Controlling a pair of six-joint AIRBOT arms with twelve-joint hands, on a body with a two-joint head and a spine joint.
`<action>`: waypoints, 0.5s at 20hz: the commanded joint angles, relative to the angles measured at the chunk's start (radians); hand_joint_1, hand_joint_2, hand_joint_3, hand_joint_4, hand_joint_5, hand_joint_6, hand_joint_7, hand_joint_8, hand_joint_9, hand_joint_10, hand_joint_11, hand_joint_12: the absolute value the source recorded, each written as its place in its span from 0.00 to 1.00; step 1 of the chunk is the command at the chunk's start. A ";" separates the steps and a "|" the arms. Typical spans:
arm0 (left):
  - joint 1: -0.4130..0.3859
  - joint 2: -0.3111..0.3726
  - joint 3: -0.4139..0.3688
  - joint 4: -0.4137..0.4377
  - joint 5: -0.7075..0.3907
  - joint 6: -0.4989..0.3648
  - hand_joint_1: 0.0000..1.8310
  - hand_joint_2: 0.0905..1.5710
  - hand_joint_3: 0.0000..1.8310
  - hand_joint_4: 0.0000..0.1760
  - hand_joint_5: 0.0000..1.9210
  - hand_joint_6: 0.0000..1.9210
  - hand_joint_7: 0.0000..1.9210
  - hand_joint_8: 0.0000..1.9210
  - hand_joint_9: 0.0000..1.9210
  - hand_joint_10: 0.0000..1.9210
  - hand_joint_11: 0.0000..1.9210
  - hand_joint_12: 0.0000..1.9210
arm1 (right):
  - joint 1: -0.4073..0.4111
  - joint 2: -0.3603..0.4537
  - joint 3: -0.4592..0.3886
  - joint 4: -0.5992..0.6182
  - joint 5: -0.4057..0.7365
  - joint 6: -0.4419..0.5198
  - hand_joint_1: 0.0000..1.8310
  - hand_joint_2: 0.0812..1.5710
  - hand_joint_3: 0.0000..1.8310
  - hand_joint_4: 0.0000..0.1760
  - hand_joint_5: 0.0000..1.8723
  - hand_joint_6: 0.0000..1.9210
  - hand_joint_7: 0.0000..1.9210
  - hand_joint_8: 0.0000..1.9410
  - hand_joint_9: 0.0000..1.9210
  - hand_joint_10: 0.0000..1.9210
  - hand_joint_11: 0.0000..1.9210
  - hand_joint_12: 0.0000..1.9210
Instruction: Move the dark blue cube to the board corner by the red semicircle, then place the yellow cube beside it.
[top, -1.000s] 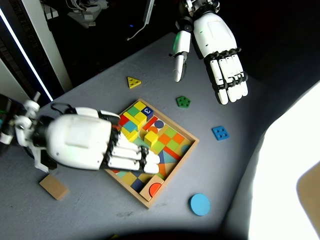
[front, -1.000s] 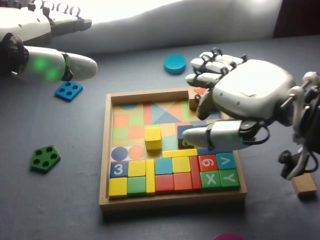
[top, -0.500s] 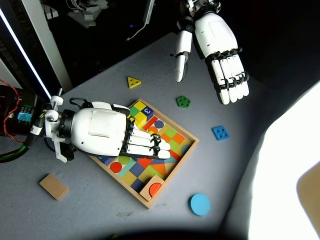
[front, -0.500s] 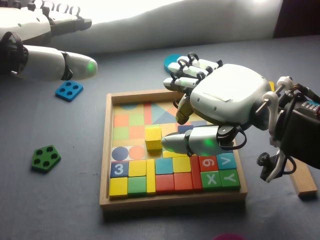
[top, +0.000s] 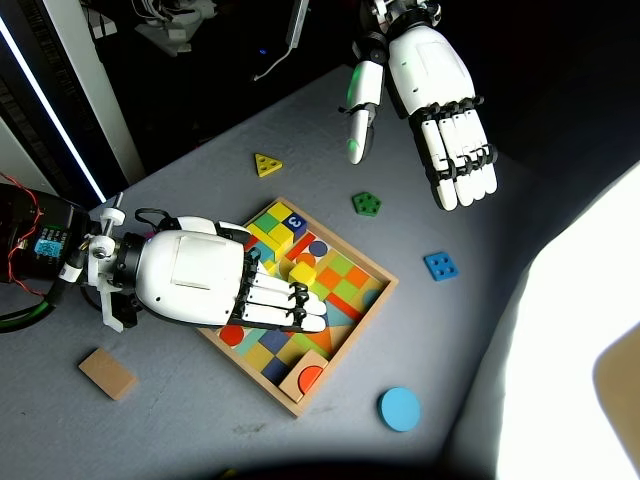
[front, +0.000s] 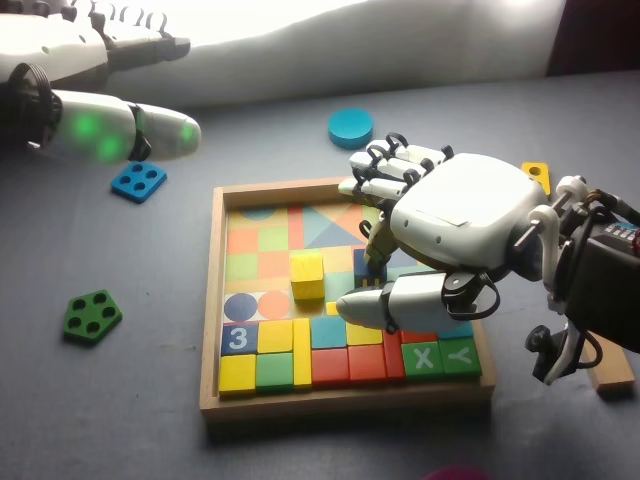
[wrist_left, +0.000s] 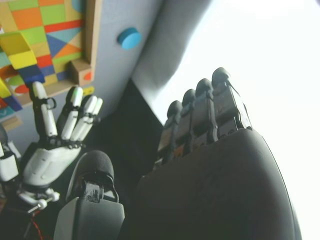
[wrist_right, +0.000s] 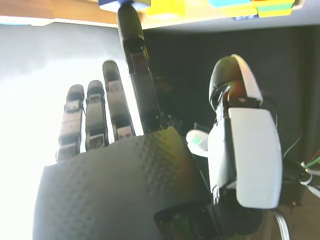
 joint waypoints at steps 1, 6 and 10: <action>-0.017 0.000 0.001 0.002 -0.007 0.002 0.00 0.80 0.00 0.00 0.00 0.00 0.01 0.00 0.00 0.00 0.00 0.00 | -0.002 0.002 0.000 -0.021 0.088 0.000 0.00 0.72 0.00 0.00 0.50 0.03 0.12 0.01 0.00 0.00 0.00 0.00; -0.016 0.001 0.002 0.001 0.000 0.002 0.00 0.79 0.00 0.00 0.00 0.00 0.02 0.00 0.00 0.00 0.00 0.00 | -0.004 0.003 0.018 -0.022 0.088 0.000 0.00 0.71 0.00 0.00 0.49 0.03 0.10 0.00 0.00 0.00 0.00 0.00; -0.016 0.001 0.002 0.001 0.004 0.002 0.00 0.80 0.00 0.00 0.01 0.00 0.02 0.00 0.01 0.00 0.01 0.00 | -0.012 0.010 0.053 -0.021 0.088 0.000 0.00 0.72 0.00 0.00 0.50 0.02 0.10 0.00 0.00 0.00 0.00 0.00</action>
